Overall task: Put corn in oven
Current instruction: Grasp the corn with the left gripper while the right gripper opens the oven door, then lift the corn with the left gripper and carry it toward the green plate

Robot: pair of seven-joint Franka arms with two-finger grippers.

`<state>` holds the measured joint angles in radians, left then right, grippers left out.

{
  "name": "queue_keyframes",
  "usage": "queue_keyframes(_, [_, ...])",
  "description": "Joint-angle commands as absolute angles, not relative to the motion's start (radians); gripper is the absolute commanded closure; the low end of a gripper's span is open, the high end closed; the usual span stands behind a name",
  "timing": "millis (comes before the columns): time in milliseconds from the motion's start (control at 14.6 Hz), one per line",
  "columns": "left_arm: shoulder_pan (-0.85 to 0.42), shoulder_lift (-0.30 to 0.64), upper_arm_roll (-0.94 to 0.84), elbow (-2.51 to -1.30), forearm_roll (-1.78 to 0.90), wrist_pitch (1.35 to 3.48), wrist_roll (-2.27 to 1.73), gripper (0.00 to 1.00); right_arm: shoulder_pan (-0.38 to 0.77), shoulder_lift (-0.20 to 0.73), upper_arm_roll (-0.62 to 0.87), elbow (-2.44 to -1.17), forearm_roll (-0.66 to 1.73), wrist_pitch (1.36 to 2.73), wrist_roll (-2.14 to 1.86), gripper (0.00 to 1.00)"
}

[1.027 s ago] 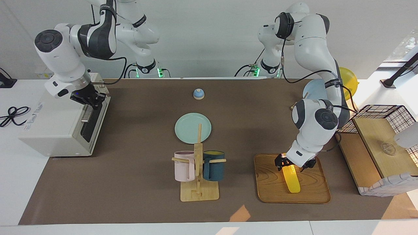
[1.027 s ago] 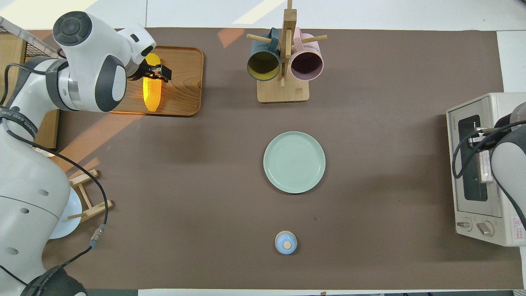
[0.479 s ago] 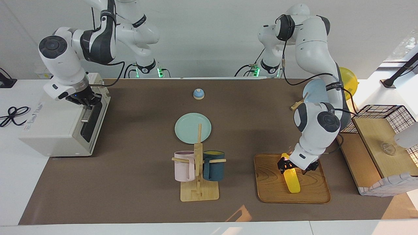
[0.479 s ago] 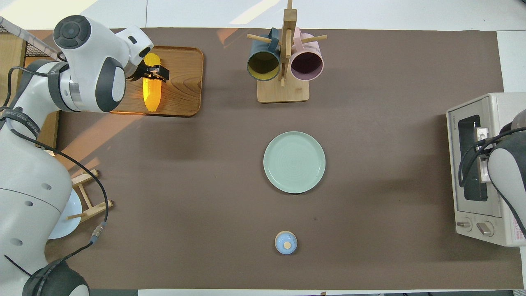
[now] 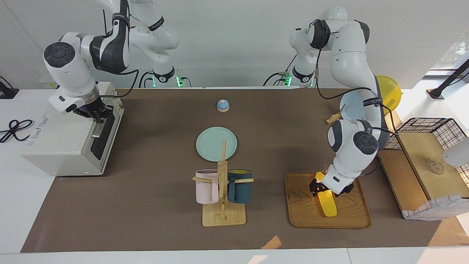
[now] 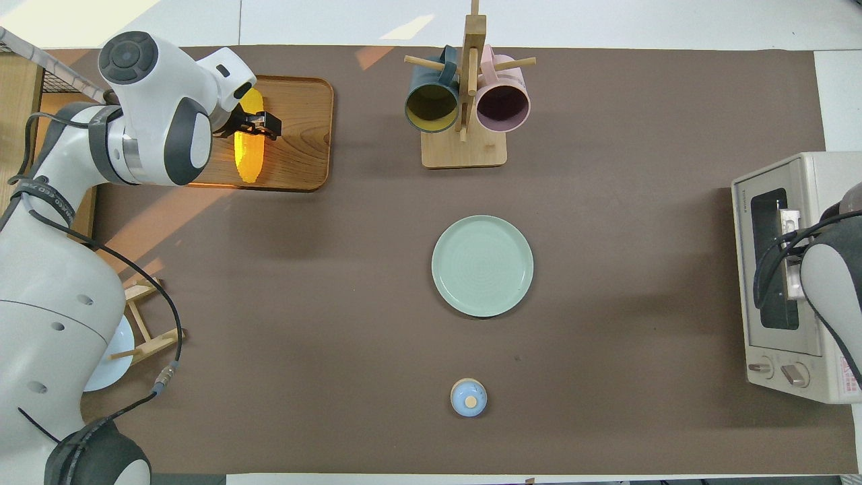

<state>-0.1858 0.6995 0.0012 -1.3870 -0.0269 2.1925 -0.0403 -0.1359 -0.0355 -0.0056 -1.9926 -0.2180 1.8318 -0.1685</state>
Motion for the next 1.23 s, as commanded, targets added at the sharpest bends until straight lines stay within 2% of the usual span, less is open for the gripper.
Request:
queue_keyframes(0, [-0.19,0.71,0.008,-1.361,-0.041,2.171,-0.043,0.5,-0.141,-0.054,-0.002,-2.104,-0.141,1.937,-0.173,1.0])
queue_keyframes(205, [-0.19,0.709,0.008,-1.359,-0.041,2.163,-0.041,1.0,-0.112,-0.037,0.0,-2.163,-0.103,2.038,-0.134,1.0])
queue_keyframes(411, [-0.195,0.689,-0.001,-1.312,-0.046,2.068,-0.043,1.0,-0.08,0.018,0.0,-2.19,-0.054,2.114,-0.083,1.0])
queue_keyframes(616, [-0.224,0.597,-0.002,-1.311,-0.096,2.008,-0.077,1.0,-0.045,0.028,0.0,-2.273,-0.045,2.253,-0.039,1.0])
queue_keyframes(958, [-0.352,0.369,-0.002,-1.495,-0.101,1.885,-0.197,1.0,-0.015,0.075,0.002,-2.303,-0.044,2.318,-0.002,1.0])
queue_keyframes(1163, [-0.464,0.244,-0.002,-1.67,-0.101,1.897,-0.322,1.0,-0.014,0.097,0.005,-2.301,-0.043,2.335,0.015,1.0])
